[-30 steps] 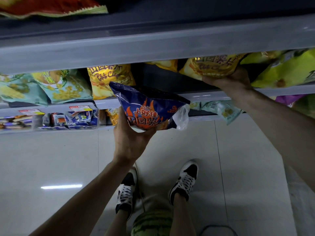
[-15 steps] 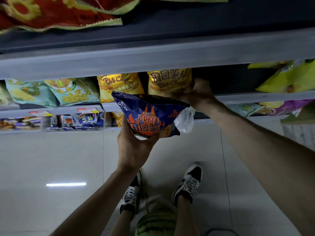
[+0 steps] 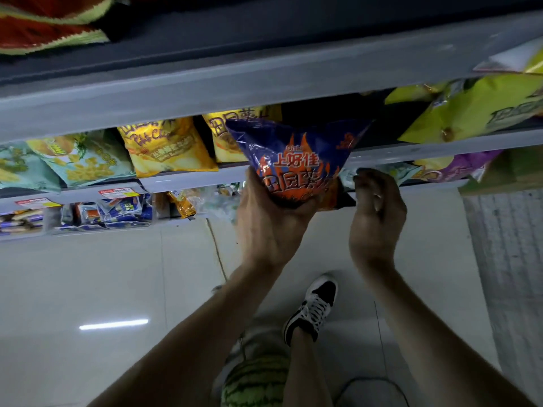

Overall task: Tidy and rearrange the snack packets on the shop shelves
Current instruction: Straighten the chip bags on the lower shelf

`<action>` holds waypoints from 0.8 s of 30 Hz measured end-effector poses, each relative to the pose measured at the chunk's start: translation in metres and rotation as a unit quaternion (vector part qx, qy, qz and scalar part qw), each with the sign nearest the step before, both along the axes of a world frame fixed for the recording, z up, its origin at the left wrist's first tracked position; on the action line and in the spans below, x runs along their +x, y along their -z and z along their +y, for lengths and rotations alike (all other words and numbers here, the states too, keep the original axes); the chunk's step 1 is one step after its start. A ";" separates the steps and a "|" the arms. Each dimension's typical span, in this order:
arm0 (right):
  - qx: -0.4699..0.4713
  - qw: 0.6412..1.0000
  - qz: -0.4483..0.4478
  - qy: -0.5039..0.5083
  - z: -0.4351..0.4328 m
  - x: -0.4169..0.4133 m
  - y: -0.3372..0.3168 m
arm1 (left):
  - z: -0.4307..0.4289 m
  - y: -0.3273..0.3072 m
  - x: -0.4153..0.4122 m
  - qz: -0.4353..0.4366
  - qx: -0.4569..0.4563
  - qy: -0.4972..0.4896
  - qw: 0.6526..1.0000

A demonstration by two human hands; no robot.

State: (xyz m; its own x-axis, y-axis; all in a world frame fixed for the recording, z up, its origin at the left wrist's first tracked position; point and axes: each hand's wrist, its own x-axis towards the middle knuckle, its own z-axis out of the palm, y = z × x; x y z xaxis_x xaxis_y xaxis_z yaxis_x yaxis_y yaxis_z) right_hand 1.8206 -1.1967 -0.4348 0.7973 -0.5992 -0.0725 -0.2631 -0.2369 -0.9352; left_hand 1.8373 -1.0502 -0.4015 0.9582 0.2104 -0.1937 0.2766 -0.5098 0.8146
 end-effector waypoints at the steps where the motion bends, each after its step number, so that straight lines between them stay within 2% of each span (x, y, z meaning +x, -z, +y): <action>1: -0.019 1.000 -0.007 0.003 -0.004 -0.010 -0.003 | -0.014 -0.003 0.005 0.003 0.008 0.005 1.000; 6: -0.080 0.994 0.027 -0.069 -0.022 -0.014 -0.011 | -0.076 -0.009 0.035 0.005 0.036 0.000 0.999; 10: -0.064 0.993 0.020 -0.101 -0.044 0.017 -0.010 | -0.102 -0.006 0.060 -0.014 -0.011 -0.018 1.000; 17: -0.054 0.972 0.079 -0.216 -0.069 0.045 0.018 | -0.103 0.023 0.081 -0.042 -0.009 0.007 0.999; 24: -0.086 0.955 0.113 -0.260 -0.073 0.049 0.031 | -0.093 0.040 0.087 -0.005 0.023 0.056 0.998</action>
